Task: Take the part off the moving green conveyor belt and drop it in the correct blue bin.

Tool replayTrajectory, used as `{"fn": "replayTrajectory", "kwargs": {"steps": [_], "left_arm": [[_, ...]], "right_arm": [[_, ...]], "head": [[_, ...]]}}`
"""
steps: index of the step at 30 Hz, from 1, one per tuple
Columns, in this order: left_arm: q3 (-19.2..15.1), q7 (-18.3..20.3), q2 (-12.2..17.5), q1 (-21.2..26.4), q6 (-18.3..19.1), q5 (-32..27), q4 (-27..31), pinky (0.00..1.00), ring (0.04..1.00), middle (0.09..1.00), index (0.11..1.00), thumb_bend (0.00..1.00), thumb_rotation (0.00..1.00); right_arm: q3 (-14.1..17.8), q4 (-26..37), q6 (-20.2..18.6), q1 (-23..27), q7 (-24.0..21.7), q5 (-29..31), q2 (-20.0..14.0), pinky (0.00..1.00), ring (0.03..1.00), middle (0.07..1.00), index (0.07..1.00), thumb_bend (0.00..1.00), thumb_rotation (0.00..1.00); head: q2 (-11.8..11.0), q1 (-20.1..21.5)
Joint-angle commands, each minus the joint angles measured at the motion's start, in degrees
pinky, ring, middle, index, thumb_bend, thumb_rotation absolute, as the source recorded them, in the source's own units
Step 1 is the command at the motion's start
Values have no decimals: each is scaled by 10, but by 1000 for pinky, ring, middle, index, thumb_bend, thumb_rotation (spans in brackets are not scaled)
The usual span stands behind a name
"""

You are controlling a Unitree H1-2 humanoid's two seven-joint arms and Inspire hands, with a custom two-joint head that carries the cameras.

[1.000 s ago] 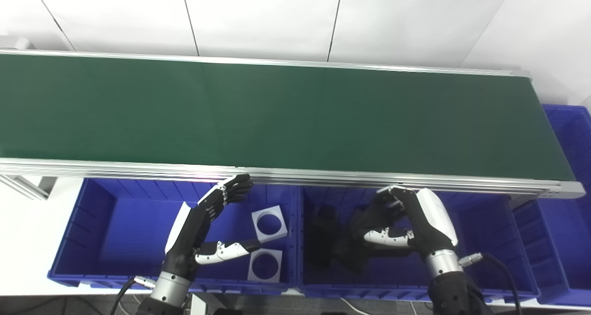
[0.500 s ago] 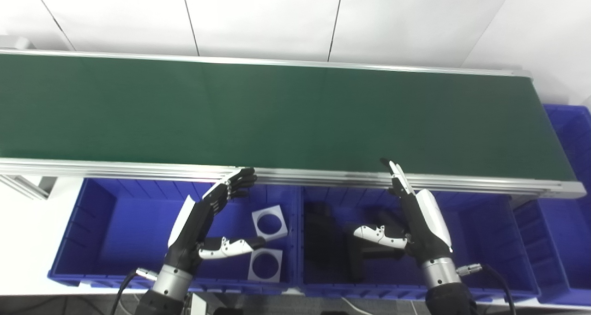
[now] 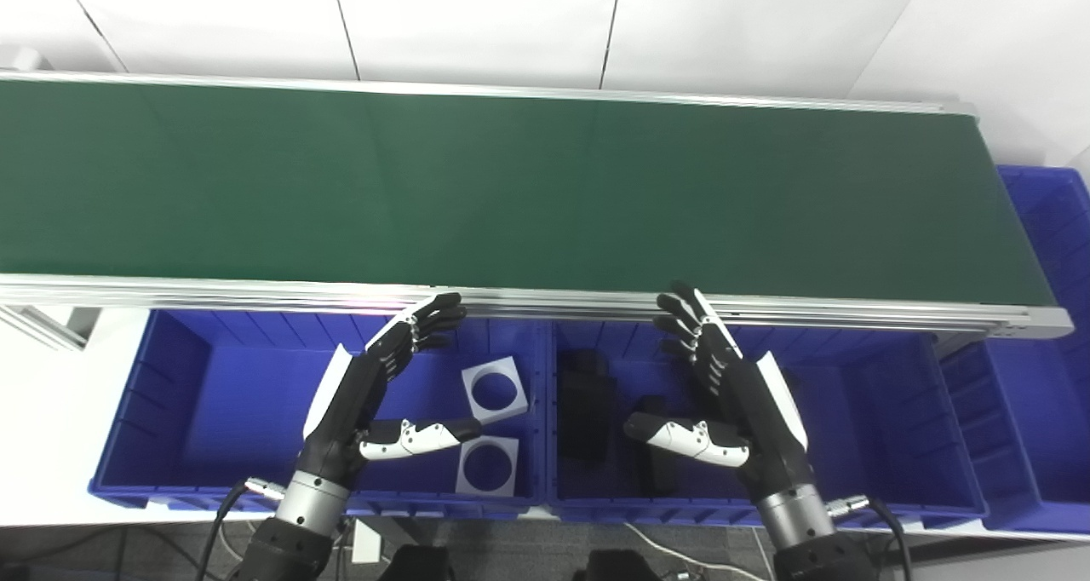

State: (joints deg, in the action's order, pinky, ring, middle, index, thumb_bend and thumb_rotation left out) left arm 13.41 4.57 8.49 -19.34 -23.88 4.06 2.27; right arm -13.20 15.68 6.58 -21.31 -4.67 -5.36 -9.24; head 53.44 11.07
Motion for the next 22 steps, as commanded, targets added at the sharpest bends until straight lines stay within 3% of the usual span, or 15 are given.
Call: {"fn": "replayTrajectory", "kwargs": {"steps": [1,16,19,20,21,22], "left_arm": [[-5,5,0,5,-24,-5,6,761,809,817,837,824,356],[-15,13,-8,6,-27,-13,-4,751,806,815,837,820,345],[-15,13,-10,4,-30,-12,-7,751,806,819,839,811,342],[-14,11,-11,1,-30,-10,-7,751,805,820,839,810,341],[-13,10,-11,-1,-30,-8,-7,750,805,820,839,811,342],[-12,8,-12,-5,-30,-7,-8,748,805,821,838,812,342]], "right_arm": [[2,6,40,3,-4,4,5,779,833,884,947,885,402],[6,-8,49,9,-8,-8,10,751,815,853,918,861,396],[7,-8,51,6,-8,-11,9,742,810,850,914,856,398],[7,-9,54,3,-8,-10,8,742,810,850,913,854,398],[7,-10,56,1,-9,-10,7,744,810,851,912,852,397],[7,-11,62,-3,-9,-11,6,744,810,851,912,848,396]], "head": [[0,-1],[-12,-8],[-26,-14],[-43,-21],[-43,-21],[-57,-29]]}}
